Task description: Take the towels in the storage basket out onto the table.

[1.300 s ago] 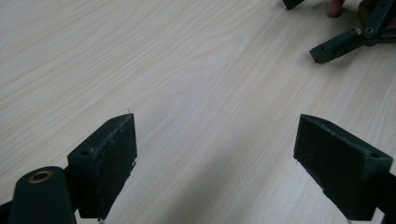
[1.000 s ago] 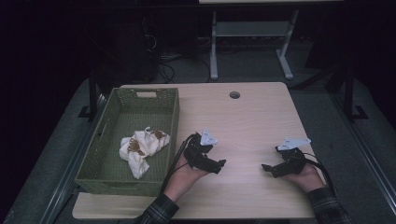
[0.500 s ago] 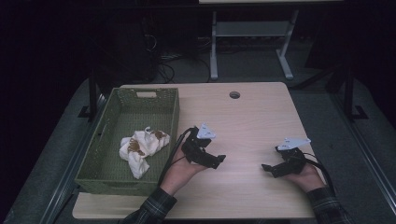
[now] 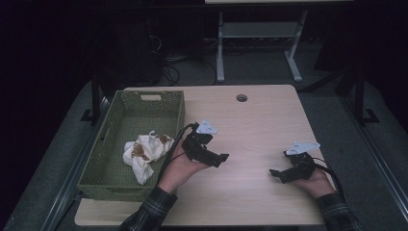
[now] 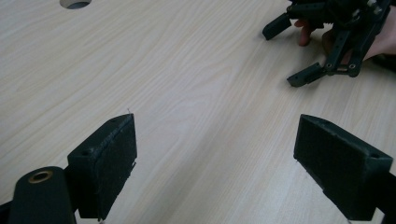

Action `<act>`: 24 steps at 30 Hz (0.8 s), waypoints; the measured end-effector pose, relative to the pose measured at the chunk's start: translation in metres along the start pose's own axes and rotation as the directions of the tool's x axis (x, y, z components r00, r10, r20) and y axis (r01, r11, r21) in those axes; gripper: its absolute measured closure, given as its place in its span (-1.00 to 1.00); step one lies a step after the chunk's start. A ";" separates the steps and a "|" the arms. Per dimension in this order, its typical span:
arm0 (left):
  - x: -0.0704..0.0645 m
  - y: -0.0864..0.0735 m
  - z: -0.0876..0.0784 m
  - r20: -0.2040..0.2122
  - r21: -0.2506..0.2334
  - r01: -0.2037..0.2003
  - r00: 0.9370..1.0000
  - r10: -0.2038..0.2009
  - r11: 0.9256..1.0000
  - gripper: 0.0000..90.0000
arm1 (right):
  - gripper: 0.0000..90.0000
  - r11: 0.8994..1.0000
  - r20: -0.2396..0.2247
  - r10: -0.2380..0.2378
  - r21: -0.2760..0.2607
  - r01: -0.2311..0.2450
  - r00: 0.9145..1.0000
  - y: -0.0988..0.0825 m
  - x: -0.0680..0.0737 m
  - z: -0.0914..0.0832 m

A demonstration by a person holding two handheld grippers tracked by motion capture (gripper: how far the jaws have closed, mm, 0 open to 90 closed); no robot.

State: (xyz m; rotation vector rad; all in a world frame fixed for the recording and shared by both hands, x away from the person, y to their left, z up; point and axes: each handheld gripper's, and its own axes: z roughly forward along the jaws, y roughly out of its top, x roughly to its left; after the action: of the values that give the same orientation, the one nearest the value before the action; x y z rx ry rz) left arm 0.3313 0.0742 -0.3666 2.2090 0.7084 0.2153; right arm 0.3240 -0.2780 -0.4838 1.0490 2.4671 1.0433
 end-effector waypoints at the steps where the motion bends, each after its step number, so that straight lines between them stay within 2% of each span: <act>1: 0.002 0.001 -0.002 -0.002 -0.001 -0.008 1.000 0.008 1.000 -0.73 | -0.95 1.000 0.001 -0.002 0.000 0.002 1.000 0.000 0.000 0.000; 12: 0.012 -0.001 -0.017 0.002 -0.022 -0.014 1.000 0.014 1.000 -0.72 | -0.95 1.000 0.000 -0.002 0.000 0.002 1.000 0.000 0.000 0.000; 20: 0.021 -0.007 -0.026 -0.001 -0.031 0.003 1.000 -0.003 1.000 -0.70 | -0.95 1.000 0.000 -0.002 0.000 0.002 1.000 0.000 0.000 0.000; 24: 0.027 -0.008 -0.033 -0.013 -0.033 -0.001 1.000 0.001 0.999 -0.70 | -0.95 1.000 0.000 -0.001 0.000 0.001 1.000 0.000 0.000 0.000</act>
State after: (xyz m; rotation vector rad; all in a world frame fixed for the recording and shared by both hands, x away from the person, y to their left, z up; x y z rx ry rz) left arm 0.3378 0.1146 -0.3520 2.1780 0.7058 0.2408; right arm 0.3242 -0.2780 -0.4838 1.0476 2.4674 1.0428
